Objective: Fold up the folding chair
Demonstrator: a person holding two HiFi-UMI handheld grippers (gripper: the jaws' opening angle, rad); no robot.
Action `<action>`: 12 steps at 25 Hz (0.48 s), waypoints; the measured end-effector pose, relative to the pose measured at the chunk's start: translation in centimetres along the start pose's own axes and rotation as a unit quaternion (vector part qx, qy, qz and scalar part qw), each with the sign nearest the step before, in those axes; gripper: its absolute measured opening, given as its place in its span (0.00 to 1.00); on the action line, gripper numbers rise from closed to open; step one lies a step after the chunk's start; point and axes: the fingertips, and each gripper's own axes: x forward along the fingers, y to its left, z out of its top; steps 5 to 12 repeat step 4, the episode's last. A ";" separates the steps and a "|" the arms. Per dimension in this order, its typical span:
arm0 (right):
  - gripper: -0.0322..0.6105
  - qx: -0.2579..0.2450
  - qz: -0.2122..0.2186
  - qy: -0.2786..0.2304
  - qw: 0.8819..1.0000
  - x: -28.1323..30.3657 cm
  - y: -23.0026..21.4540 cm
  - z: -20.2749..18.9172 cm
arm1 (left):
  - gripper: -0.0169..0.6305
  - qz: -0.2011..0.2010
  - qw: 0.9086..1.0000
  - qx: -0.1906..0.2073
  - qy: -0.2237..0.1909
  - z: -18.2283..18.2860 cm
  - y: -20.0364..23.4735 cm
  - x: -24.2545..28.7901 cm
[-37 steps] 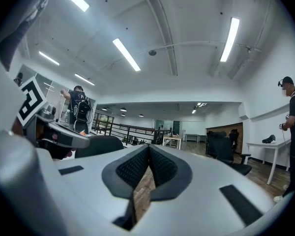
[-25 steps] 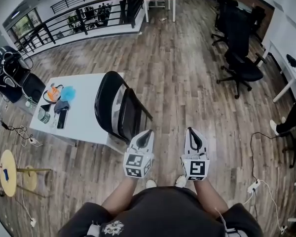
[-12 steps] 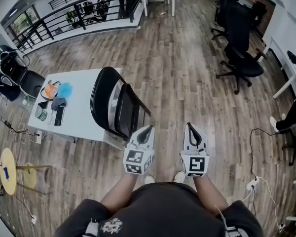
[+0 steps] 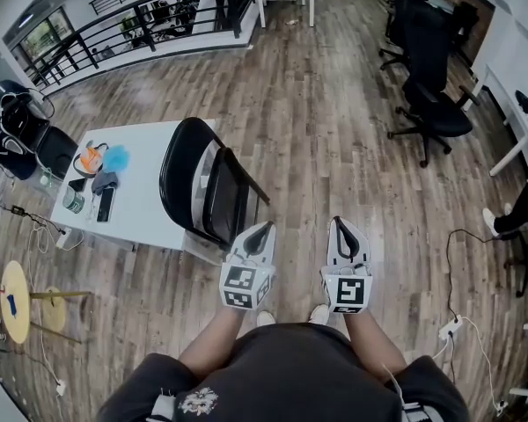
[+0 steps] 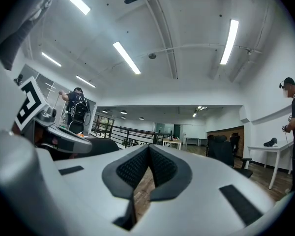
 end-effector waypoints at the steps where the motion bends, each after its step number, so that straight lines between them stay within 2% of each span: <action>1: 0.07 0.000 -0.001 0.001 1.000 -0.1 -0.1 -0.1 | 0.04 0.000 1.000 0.001 -0.001 0.0 -0.1 0.0; 12: 0.07 -0.004 -0.005 0.007 1.000 -0.3 -0.4 -0.3 | 0.04 0.000 1.000 0.004 -0.001 0.1 -0.3 0.1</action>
